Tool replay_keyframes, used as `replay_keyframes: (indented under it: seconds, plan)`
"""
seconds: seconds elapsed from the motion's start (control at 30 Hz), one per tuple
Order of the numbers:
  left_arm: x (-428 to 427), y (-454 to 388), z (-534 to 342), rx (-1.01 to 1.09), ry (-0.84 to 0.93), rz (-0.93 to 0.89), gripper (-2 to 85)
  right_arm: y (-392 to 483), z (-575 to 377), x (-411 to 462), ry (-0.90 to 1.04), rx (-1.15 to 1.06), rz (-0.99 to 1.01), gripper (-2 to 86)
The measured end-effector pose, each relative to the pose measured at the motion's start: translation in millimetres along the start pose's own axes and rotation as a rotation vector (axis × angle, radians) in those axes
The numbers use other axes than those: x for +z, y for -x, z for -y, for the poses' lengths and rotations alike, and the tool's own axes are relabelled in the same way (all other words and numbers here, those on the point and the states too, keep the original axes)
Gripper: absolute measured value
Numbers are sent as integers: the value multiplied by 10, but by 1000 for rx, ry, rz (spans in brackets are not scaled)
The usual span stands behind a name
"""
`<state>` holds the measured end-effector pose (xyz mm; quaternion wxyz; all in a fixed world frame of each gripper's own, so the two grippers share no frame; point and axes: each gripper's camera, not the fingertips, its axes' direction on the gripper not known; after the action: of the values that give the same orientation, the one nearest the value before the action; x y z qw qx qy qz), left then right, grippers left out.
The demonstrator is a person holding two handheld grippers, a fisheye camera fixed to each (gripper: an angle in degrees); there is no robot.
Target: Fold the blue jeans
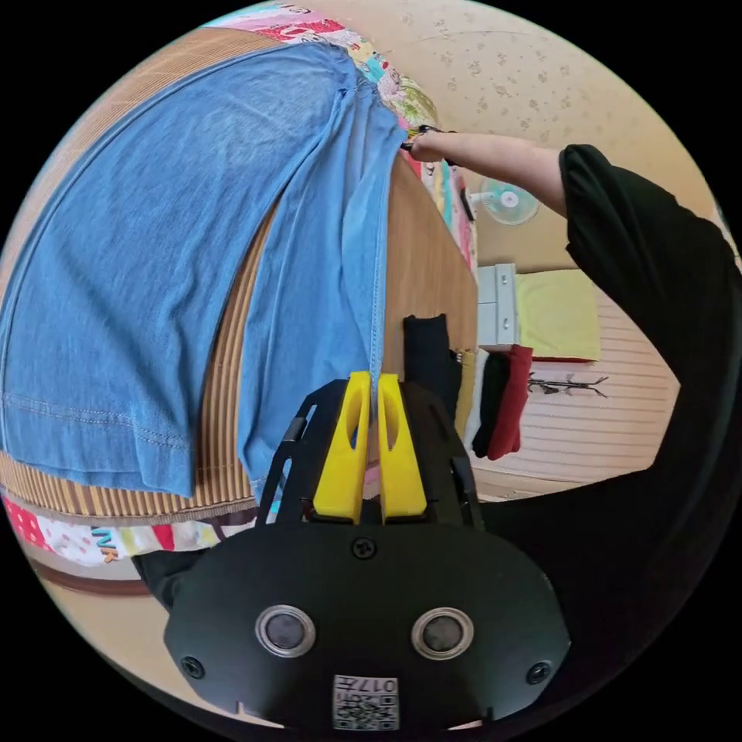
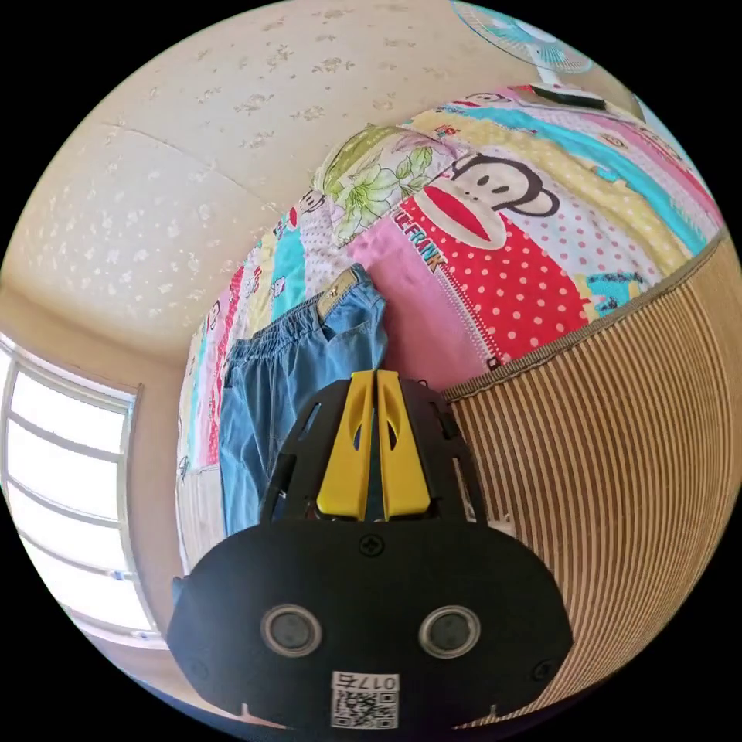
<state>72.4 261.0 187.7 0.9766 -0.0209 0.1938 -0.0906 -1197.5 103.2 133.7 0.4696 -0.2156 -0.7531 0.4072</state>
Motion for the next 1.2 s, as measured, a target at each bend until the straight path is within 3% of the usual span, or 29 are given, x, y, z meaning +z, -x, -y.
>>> replay_keyframes:
  seconds: [0.17,0.3,0.43,0.57,0.67,0.8,0.97,1.1,1.2]
  plan:
    - [-634,228,-169,-86,-139,-358,-8,1517,-371,409,-60,-449,-344,6]
    - [-1301,537,-284,-197,-284,-549,-8,2384,-802,825,-115,-599,-429,5]
    - [-1881,739,-352,-262,-373,-491,-9,3218,-1437,1513,-131,-738,-456,7]
    - [-2397,915,-336,-329,-382,-271,-8,3764,-2050,2235,-112,-826,-479,8]
    - [-2614,966,-236,-311,-335,-74,-8,3906,-2377,2722,-76,-834,-464,7]
    - [-2767,895,-37,-228,-253,44,-8,3957,-2639,3195,-60,-811,-474,7]
    - [-2773,888,16,-224,-229,-13,-8,3740,-2736,3556,-70,-663,-458,6]
    - [-2766,771,-7,-189,-278,-317,-8,3665,-2774,3639,-89,-662,-493,5]
    - [-2831,658,-18,-227,-284,-249,-8,3674,-2785,3711,-101,-699,-520,5]
